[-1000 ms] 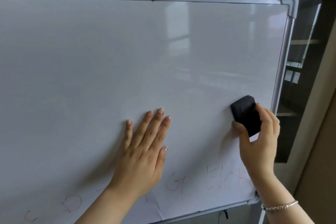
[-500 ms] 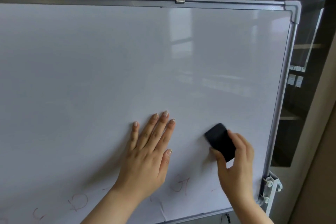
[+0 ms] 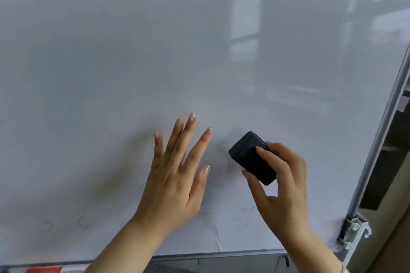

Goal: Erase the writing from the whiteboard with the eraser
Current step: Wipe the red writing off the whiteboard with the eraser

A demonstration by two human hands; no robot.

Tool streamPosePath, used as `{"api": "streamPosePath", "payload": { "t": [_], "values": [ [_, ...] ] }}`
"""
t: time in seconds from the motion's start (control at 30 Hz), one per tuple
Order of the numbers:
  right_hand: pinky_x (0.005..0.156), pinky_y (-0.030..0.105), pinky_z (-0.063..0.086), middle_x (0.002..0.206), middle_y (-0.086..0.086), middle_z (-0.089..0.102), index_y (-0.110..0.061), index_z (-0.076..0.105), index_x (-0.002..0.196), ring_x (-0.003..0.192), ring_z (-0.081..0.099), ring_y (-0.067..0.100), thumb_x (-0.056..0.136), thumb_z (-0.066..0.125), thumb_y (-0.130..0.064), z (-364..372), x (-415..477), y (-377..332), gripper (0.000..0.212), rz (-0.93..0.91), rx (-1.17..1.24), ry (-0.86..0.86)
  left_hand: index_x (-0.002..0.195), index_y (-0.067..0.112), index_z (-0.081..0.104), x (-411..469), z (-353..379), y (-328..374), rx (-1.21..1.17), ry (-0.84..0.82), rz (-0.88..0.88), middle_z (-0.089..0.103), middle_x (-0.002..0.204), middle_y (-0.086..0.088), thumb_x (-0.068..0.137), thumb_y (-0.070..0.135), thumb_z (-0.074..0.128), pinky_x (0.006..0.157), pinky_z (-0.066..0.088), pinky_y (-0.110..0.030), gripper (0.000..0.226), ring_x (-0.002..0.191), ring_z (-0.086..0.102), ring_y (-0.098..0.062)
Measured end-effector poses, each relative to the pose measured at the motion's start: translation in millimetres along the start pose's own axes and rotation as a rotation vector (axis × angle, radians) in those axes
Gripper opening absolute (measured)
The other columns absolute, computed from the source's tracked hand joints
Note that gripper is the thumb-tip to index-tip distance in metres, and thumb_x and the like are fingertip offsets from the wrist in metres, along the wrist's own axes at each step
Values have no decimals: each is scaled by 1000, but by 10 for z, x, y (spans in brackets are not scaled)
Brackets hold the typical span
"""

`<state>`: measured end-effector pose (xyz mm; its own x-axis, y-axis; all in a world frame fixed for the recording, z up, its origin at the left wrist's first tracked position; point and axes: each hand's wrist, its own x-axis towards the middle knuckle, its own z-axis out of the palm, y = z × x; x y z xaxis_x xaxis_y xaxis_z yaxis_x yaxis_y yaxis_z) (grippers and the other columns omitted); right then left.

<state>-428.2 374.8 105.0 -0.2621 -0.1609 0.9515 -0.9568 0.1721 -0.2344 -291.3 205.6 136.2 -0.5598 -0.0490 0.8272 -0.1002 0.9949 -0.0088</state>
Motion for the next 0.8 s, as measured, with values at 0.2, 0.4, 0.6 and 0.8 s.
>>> {"api": "streamPosePath", "payload": {
  "t": [0.2, 0.4, 0.6, 0.8],
  "values": [
    [105, 25, 39, 133, 2, 51, -20, 56, 130, 119, 50, 22, 86, 75, -14, 452, 97, -515, 48, -179, 60, -99, 159, 22, 19, -351, -430, -560, 34, 56, -191, 3, 170, -6, 101, 29, 40, 125, -5, -51, 62, 157, 1, -26],
    [104, 30, 43, 135, 0, 51, -22, 56, 132, 125, 47, 19, 86, 74, -15, 958, 64, -1012, 49, -244, 137, -212, 159, 20, 19, -819, -739, -1114, -7, 64, -384, 1, 170, -4, 102, 34, 37, 124, 2, -59, 61, 157, -2, -23],
    [100, 39, 48, 136, 1, 51, -20, 56, 133, 124, 48, 22, 91, 69, -19, 1461, 42, -1561, 44, -287, 153, -287, 159, 18, 22, -1259, -1079, -1697, -18, 84, -488, 2, 170, -3, 101, 29, 42, 123, 4, -61, 62, 157, -2, -22],
    [100, 40, 48, 135, 5, 55, -19, 56, 133, 121, 52, 27, 89, 72, -17, 1910, 9, -1994, 47, -366, 91, -339, 159, 24, 18, -1686, -1450, -2314, -41, 127, -644, -3, 170, 3, 99, 38, 43, 124, 0, -52, 67, 157, -5, -19]
  ]
}}
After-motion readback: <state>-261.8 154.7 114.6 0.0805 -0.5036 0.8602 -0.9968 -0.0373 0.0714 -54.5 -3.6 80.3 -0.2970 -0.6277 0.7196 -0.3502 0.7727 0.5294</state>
